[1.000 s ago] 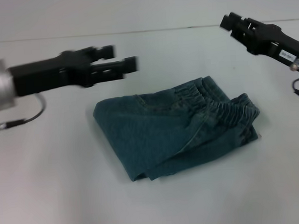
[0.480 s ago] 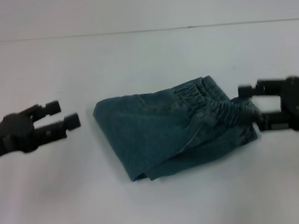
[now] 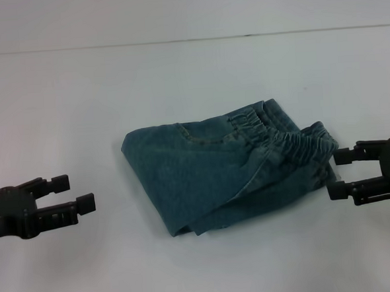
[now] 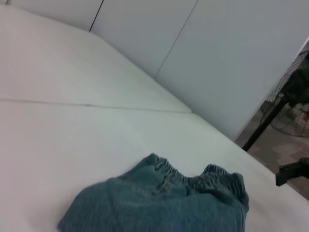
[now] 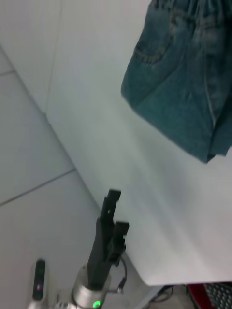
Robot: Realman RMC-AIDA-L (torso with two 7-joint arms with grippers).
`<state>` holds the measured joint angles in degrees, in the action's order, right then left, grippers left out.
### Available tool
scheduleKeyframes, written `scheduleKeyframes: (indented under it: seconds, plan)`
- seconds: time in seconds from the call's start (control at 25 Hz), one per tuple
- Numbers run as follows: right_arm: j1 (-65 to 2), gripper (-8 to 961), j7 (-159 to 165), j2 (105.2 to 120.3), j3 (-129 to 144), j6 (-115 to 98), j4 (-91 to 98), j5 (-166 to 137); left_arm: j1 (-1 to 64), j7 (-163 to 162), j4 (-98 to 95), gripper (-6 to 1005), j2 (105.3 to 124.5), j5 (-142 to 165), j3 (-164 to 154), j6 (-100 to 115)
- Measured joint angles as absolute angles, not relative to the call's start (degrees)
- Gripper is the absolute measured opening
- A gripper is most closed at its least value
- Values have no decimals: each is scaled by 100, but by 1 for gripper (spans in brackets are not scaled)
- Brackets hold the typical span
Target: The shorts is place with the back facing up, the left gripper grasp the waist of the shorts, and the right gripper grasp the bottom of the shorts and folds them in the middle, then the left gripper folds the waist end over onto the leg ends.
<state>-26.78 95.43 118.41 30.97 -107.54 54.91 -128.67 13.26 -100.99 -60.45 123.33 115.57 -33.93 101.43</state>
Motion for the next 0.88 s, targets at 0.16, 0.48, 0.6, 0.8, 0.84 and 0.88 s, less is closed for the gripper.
scheduleKeyframes:
  seconds: [0.16,0.48,0.6,0.8,0.84,0.88]
  plan:
    - [-2628,931,9544,11834,3080,-10598,5502,-12870,1368,-10113,-6032,948,12331,11662,-3424,10145]
    - [-2623,930,9545,11830,3076,-10540,5508,-12865,1526,-10272,-6048,948,12360,11970,-3466,10260]
    - [-2639,930,9545,11830,3077,-10538,5510,-12862,1558,-10313,-6048,948,12364,11971,-3465,10296]
    - [-2668,930,9545,11830,3078,-10530,5511,-12866,1586,-10332,-6048,948,12360,11972,-3462,10334]
    - [-2669,930,9545,11830,3079,-10527,5511,-12867,1592,-10333,-6047,948,12358,11972,-3462,10347]
    - [-2670,930,9545,11830,3079,-10524,5511,-12867,1601,-10334,-6047,948,12358,11972,-3462,10357]
